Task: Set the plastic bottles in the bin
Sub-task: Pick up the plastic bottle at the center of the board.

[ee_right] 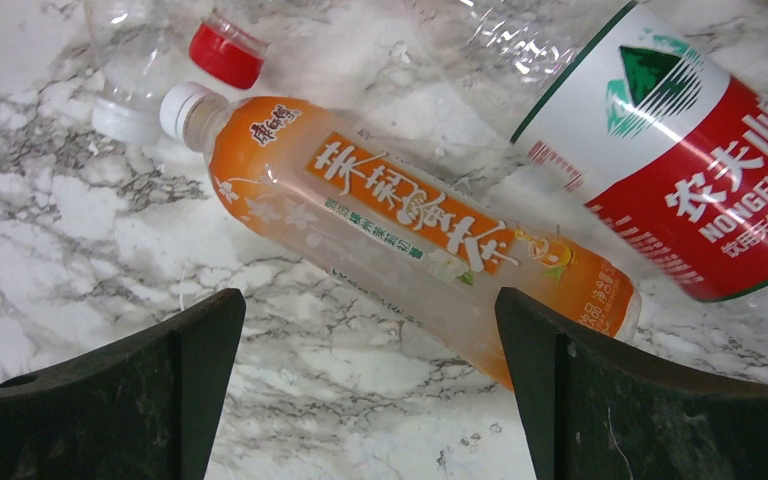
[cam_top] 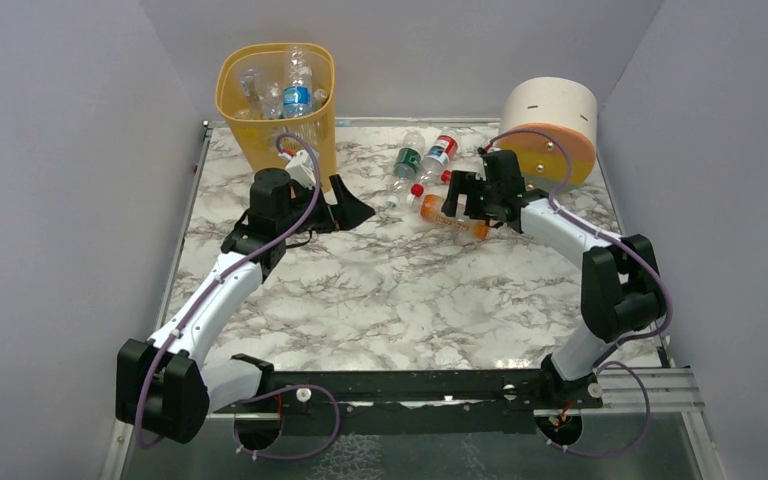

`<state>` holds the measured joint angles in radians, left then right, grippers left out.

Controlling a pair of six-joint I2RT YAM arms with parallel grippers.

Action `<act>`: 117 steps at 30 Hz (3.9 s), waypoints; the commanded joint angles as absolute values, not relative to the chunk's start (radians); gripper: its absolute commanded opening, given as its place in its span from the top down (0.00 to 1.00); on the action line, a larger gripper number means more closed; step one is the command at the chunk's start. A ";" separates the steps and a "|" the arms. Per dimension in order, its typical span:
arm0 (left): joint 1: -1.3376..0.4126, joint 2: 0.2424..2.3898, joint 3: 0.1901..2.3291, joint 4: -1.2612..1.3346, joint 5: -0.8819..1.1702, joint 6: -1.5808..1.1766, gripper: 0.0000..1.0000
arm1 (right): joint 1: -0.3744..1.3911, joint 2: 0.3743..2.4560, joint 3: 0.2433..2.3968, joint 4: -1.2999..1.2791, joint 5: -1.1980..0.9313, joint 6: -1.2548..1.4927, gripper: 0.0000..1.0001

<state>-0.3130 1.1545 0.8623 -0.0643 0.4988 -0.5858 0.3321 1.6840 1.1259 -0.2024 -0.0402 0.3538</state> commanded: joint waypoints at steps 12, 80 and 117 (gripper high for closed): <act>-0.345 1.168 0.859 -0.030 0.466 -0.581 0.01 | 0.342 1.467 1.020 -0.269 -0.208 0.362 0.00; -0.476 1.086 0.706 0.005 0.421 -0.635 0.01 | 0.439 1.534 1.024 -0.152 -0.111 0.266 0.01; -0.483 1.114 0.634 0.091 0.435 -0.664 0.01 | 0.488 1.546 0.739 0.079 -0.336 0.371 0.27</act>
